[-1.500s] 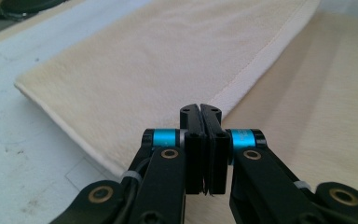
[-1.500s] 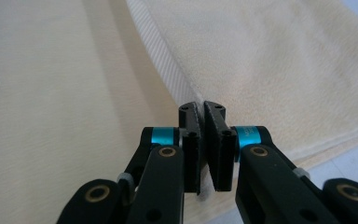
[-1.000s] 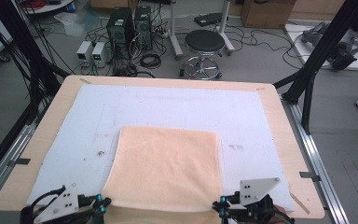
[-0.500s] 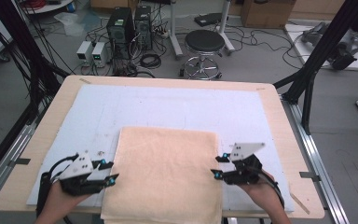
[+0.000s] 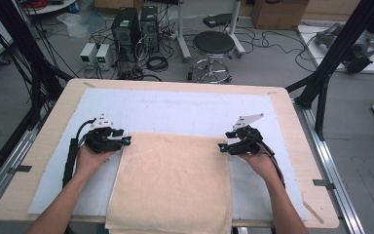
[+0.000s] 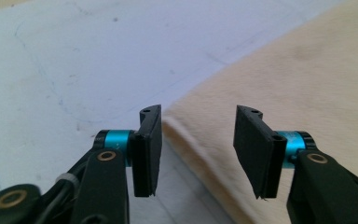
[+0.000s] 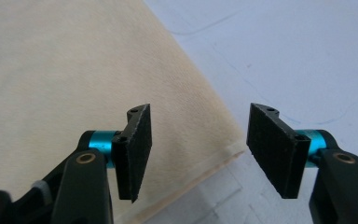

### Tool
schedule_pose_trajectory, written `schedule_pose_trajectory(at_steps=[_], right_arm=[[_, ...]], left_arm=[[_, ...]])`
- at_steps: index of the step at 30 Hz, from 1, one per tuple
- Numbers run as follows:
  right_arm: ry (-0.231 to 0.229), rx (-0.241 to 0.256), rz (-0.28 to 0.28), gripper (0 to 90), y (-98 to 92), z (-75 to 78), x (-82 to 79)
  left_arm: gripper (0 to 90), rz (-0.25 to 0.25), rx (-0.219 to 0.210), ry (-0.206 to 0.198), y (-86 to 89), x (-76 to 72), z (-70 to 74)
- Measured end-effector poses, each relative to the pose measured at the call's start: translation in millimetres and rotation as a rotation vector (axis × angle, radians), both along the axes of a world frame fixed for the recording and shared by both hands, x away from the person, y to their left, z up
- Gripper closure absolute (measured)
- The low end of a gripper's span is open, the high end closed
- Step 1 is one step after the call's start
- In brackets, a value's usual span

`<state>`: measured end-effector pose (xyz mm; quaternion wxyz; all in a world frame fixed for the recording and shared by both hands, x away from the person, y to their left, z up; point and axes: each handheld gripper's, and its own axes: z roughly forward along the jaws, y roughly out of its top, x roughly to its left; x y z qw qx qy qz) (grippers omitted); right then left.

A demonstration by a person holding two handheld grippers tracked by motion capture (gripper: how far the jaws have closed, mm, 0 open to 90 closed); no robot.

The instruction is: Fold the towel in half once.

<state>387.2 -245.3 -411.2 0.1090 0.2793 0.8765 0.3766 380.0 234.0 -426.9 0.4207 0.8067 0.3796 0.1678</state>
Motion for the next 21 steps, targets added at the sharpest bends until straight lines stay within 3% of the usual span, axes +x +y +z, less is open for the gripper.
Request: schedule_pose_trajectory(at_steps=[2,4,6,8,9,10,11,12,15,20,21], right_arm=[[0.018,0.003,0.001,38.5,-1.1,-5.0,6.8],[0.049,0.012,0.018,38.4,-1.3,-9.9,13.1],[0.066,0.011,0.032,40.5,1.0,-16.0,17.9],[0.112,0.018,0.056,56.0,3.9,-21.5,20.8],[0.118,0.017,0.065,70.8,5.9,-23.1,21.3],[0.135,0.027,0.093,83.2,6.4,-21.6,23.1],[0.139,0.039,0.105,84.9,8.1,-20.6,24.8],[0.15,0.019,0.103,85.4,10.4,-19.2,27.7],[0.101,-0.035,0.065,86.0,16.9,-9.6,40.2],[0.009,-0.033,-0.018,86.4,23.7,25.6,73.3],[0.013,-0.045,-0.033,86.4,24.4,31.3,80.1]], left_arm=[[46.4,-0.007,-0.009,0.017,-2.1,7.6,-5.5],[43.9,-0.039,-0.023,0.06,-4.9,16.0,-10.4],[47.3,-0.058,-0.02,0.093,-7.8,19.9,-14.0],[59.9,-0.071,-0.01,0.091,-8.3,20.6,-14.6],[75.1,-0.089,-0.017,0.092,-8.0,20.7,-14.1],[80.9,-0.09,0.0,0.089,-8.9,21.6,-13.1],[83.5,-0.085,0.007,0.09,-9.2,23.5,-11.1],[84.4,-0.063,0.008,0.076,-9.2,25.3,-8.6],[85.4,-0.01,0.022,0.046,-7.2,39.2,4.3],[85.7,0.061,0.075,-0.04,-11.7,68.6,44.3],[85.8,0.066,0.084,-0.053,-13.9,74.7,53.4]])
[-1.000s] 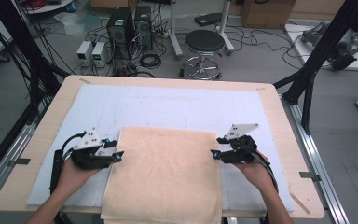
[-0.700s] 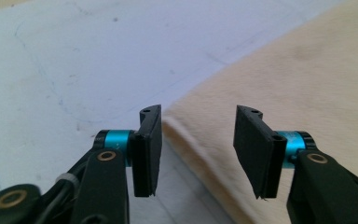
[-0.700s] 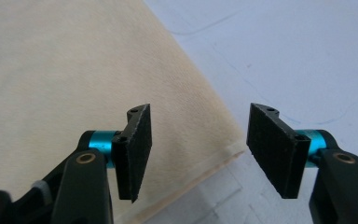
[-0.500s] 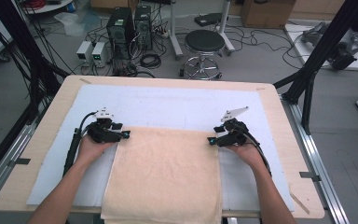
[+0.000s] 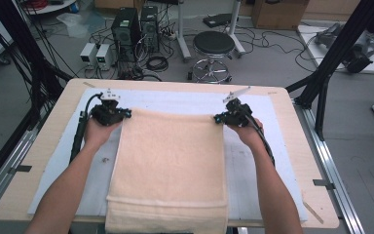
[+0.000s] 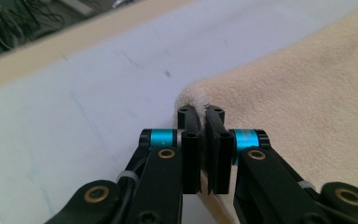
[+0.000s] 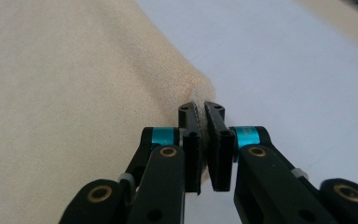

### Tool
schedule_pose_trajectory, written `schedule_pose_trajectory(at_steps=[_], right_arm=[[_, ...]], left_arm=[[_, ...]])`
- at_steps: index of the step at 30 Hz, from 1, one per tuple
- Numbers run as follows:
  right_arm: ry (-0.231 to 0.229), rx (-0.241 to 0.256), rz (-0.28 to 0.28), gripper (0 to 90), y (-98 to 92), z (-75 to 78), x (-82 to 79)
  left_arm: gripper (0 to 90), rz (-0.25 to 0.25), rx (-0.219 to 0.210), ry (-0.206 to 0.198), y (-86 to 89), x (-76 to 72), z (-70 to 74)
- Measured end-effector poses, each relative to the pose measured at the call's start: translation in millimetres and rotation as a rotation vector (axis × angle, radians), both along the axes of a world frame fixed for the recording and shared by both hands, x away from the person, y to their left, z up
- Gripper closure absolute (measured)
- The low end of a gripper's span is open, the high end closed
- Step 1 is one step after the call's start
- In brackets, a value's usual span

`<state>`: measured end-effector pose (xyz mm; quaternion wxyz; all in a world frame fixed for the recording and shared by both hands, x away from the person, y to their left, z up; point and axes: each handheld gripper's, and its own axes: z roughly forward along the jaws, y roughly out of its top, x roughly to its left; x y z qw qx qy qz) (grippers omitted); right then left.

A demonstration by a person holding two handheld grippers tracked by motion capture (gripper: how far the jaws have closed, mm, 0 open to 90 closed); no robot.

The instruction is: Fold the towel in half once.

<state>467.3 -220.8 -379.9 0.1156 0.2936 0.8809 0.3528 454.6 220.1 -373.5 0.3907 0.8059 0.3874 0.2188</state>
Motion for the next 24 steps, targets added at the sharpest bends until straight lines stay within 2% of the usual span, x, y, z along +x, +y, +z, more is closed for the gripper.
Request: schedule_pose_trajectory(at_steps=[1,2,4,5,6,8,9,11,12,14,15,17,20,24], right_arm=[[-0.021,-0.011,-0.013,86.4,0.1,4.8,5.7],[-0.016,-0.013,-0.032,86.3,-0.7,9.6,11.6],[-0.031,-0.013,-0.065,84.9,-2.5,18.3,20.5],[-0.05,-0.008,-0.07,79.6,-3.2,21.1,23.3],[-0.062,-0.005,-0.083,69.3,-3.7,22.1,24.7],[-0.039,0.013,-0.099,62.5,-6.8,20.6,24.4],[-0.02,0.02,-0.088,58.2,-8.0,18.7,22.6],[0.002,0.004,-0.07,53.9,-7.4,17.3,18.6],[0.022,0.002,-0.059,51.6,-6.2,17.3,15.7],[0.026,-0.009,-0.04,48.3,-3.1,19.9,8.4],[0.026,0.001,-0.029,48.0,-1.7,21.9,3.8],[-0.031,0.012,-0.007,47.9,0.5,24.2,-8.8],[-0.04,0.017,0.014,44.4,2.7,23.5,-26.9],[-0.07,0.055,0.03,43.3,-1.0,19.1,-55.3]], left_arm=[[85.9,0.006,0.004,-0.024,-2.1,5.5,9.2],[86.1,0.011,0.007,-0.041,-4.0,10.5,18.1],[85.8,0.007,-0.001,-0.047,-8.4,18.5,28.9],[84.2,0.006,0.007,-0.041,-10.4,20.7,29.8],[80.8,0.008,0.012,-0.027,-11.2,21.4,28.9],[74.7,-0.006,0.015,0.015,-8.0,21.4,23.9],[71.2,-0.004,0.004,0.016,-6.1,19.6,22.2],[70.6,-0.016,-0.026,0.008,1.1,12.6,17.2],[68.9,-0.017,-0.033,0.02,4.3,9.1,14.6],[66.4,-0.027,-0.063,0.019,9.5,-0.5,9.0],[66.1,-0.037,-0.075,0.021,11.4,-5.4,6.4],[63.6,-0.066,-0.095,0.022,13.4,-15.9,2.7],[61.5,-0.117,-0.115,0.011,12.7,-33.6,-0.4],[56.7,-0.174,-0.128,0.008,12.0,-58.8,-6.8]])
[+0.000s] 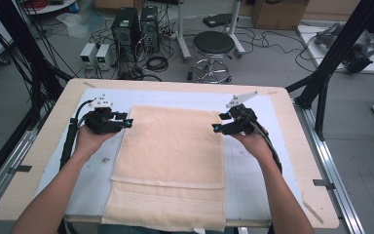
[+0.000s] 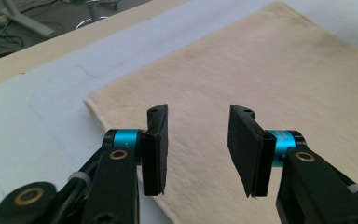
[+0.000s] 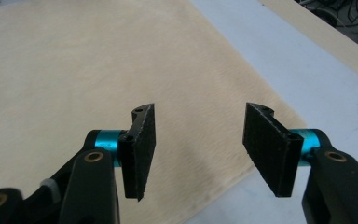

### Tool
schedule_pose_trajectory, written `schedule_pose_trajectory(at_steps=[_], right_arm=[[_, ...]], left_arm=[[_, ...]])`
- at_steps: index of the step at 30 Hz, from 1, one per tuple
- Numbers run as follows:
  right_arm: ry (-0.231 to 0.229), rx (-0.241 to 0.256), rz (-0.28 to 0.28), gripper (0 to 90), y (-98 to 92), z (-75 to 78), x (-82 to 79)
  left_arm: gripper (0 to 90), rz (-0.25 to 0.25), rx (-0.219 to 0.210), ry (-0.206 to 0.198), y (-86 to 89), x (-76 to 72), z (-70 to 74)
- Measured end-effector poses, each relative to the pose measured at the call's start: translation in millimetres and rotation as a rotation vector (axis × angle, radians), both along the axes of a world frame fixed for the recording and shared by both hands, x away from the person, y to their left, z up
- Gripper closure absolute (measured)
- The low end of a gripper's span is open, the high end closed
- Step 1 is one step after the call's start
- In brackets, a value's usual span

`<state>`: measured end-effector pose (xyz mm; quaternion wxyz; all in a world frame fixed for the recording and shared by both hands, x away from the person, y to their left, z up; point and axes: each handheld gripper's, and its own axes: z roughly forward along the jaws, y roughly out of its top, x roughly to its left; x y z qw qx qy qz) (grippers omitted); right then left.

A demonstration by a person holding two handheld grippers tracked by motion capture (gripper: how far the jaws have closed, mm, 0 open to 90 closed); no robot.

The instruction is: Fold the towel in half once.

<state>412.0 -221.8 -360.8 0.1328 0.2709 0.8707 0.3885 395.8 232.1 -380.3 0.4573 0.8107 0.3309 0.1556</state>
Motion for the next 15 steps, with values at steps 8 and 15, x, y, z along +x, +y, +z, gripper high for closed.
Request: schedule_pose_trajectory(at_steps=[8,15], right_arm=[[-0.009,0.03,0.001,41.9,-15.7,-13.2,-59.9],[-0.01,-0.006,0.057,41.8,-8.5,-31.7,-93.3]], left_arm=[[50.0,-0.064,-0.019,-0.03,7.7,-52.4,-18.8],[46.9,-0.115,0.005,-0.021,10.7,-84.2,-37.4]])
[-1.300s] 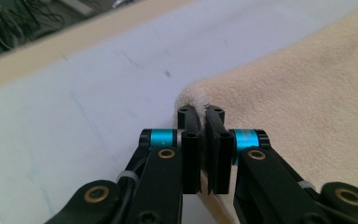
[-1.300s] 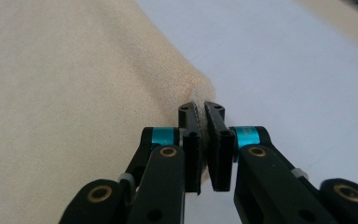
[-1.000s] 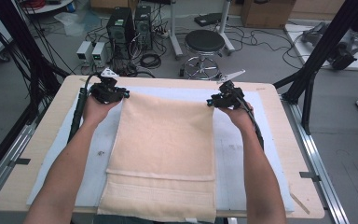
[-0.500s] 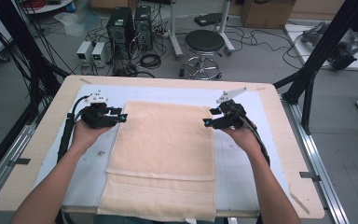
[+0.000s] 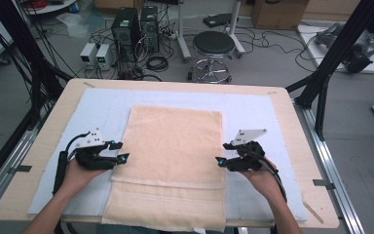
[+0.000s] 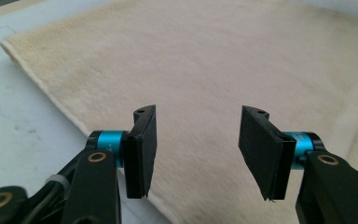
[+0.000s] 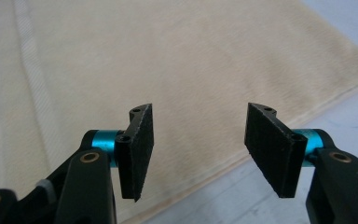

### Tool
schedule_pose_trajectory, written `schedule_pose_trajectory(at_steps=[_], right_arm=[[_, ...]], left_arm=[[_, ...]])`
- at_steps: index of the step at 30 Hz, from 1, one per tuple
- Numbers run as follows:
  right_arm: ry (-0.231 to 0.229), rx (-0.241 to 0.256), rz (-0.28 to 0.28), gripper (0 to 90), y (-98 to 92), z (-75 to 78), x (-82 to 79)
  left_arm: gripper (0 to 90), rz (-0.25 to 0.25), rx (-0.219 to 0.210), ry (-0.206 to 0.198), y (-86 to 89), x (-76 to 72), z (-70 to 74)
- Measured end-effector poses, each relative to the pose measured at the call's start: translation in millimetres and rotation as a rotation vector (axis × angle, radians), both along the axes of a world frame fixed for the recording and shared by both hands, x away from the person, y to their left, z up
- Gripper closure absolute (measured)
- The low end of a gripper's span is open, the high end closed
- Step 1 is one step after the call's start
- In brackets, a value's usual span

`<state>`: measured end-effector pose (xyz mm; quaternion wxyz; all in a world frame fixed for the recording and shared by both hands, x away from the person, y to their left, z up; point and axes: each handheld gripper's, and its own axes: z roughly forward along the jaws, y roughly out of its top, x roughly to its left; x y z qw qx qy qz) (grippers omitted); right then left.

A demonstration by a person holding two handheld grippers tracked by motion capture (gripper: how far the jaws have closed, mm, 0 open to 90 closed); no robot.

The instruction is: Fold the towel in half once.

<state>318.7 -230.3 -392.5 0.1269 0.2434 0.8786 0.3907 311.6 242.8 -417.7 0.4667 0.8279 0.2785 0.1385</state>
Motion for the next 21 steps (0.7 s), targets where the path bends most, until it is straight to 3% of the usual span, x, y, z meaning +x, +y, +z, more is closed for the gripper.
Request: schedule_pose_trajectory(at_steps=[7,12,14,16,19,21], right_arm=[[0.031,-0.015,0.072,46.9,7.9,-19.4,-21.1],[0.063,-0.031,0.115,52.9,13.6,-33.1,-30.3],[0.071,-0.048,0.14,58.4,16.1,-38.6,-31.2],[0.075,-0.049,0.15,67.2,18.3,-42.8,-31.7],[0.069,-0.048,0.177,82.4,20.0,-42.9,-30.8],[0.08,-0.05,0.182,85.0,20.2,-41.6,-28.1]], left_arm=[[48.5,-0.081,0.021,0.017,2.0,-24.1,-10.3],[53.4,-0.129,0.045,0.062,4.5,-32.8,-19.9],[58.6,-0.151,0.07,0.079,1.8,-34.5,-25.4],[63.1,-0.142,0.082,0.041,-1.0,-37.0,-28.4],[77.3,-0.141,0.096,0.017,-4.0,-36.3,-28.3],[83.9,-0.136,0.094,0.031,-5.8,-34.3,-25.9]])
